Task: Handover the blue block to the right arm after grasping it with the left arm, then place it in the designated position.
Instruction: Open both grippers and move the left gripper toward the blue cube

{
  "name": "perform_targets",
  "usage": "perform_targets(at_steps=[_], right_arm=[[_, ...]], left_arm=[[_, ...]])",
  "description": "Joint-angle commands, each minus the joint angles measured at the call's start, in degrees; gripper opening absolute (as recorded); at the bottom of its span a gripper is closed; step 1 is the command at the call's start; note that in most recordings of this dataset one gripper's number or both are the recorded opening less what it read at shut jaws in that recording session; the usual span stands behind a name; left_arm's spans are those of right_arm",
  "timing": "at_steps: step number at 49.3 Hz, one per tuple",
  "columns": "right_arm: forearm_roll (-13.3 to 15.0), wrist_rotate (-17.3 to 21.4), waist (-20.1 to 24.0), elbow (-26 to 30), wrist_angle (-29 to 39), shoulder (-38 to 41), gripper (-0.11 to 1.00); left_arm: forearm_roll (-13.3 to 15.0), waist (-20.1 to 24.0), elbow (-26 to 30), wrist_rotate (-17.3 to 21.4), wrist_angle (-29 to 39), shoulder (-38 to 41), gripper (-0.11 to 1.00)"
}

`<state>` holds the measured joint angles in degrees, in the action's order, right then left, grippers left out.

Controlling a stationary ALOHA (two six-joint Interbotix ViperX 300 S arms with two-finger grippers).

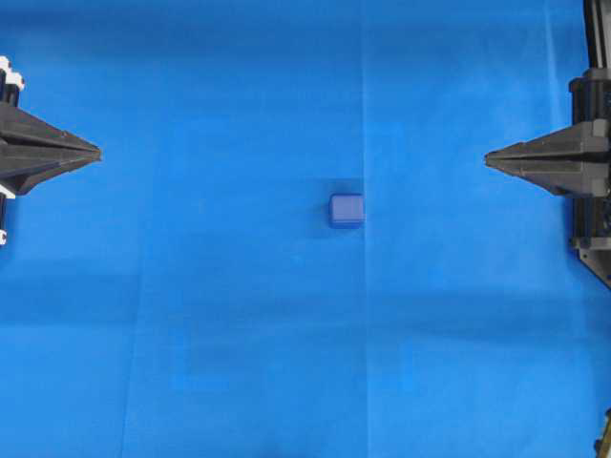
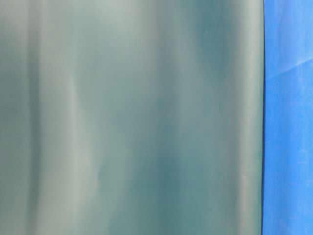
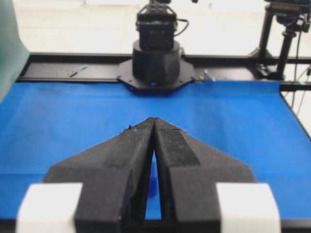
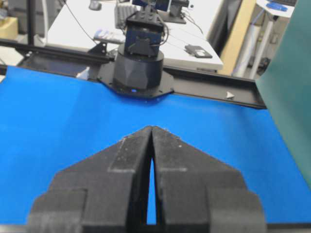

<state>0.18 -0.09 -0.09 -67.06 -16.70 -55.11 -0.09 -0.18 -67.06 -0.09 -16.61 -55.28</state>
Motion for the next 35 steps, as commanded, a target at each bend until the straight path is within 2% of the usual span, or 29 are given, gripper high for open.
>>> perform_targets(at_steps=[1,10,29,33,35], right_arm=[[-0.09,0.18,-0.09,0.97,-0.35,0.18,0.01],[-0.09,0.26,-0.09,2.11,2.37,0.62,-0.02],[-0.09,0.26,-0.09,2.11,2.9,0.97,-0.02],[-0.26,0.35,-0.09,2.11,2.72,0.88,0.06],[-0.26,0.62,-0.09,2.11,2.64,0.97,0.14]], left_arm=[[-0.18,-0.53,0.53,-0.26,1.58,0.26,0.0],[-0.18,-0.53,0.53,-0.44,2.2,0.18,0.0],[-0.18,-0.7,0.44,-0.09,2.46,0.62,0.0],[-0.18,-0.97,0.44,0.26,2.37,0.62,0.02],[-0.18,-0.97,0.44,0.26,2.29,0.62,0.09]])
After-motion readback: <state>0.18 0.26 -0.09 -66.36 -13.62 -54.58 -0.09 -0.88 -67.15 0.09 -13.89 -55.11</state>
